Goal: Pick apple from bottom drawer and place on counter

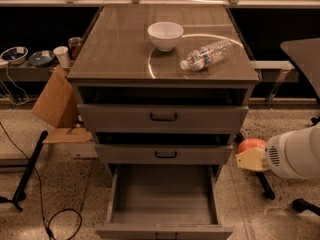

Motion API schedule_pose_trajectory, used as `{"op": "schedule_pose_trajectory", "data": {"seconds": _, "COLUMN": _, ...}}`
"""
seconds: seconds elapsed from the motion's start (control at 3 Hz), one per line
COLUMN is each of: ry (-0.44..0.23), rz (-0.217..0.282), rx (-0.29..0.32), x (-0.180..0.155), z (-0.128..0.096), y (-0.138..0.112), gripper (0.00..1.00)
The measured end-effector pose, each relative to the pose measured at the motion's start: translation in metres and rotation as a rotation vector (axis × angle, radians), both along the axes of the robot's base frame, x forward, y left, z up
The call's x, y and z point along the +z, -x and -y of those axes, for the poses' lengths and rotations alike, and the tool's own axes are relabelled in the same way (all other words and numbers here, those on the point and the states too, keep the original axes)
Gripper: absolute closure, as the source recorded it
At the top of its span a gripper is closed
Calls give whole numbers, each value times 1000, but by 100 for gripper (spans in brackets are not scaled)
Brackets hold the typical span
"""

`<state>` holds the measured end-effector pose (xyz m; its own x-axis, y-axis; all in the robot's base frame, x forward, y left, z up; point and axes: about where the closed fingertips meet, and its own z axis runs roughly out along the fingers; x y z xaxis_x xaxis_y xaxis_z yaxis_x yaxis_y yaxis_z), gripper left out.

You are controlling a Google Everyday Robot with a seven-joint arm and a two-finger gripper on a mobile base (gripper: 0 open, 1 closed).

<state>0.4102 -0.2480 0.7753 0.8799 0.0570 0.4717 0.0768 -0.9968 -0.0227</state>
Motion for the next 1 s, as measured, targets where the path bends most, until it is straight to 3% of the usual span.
{"op": "schedule_pose_trajectory", "data": {"seconds": 0.33, "ry": 8, "rz": 62, "rx": 8, "x": 55, "z": -25, "y": -1, "gripper": 100}}
{"op": "schedule_pose_trajectory", "data": {"seconds": 1.0, "ry": -2, "rz": 148, "rx": -13, "x": 109, "z": -34, "y": -53, "gripper": 100}}
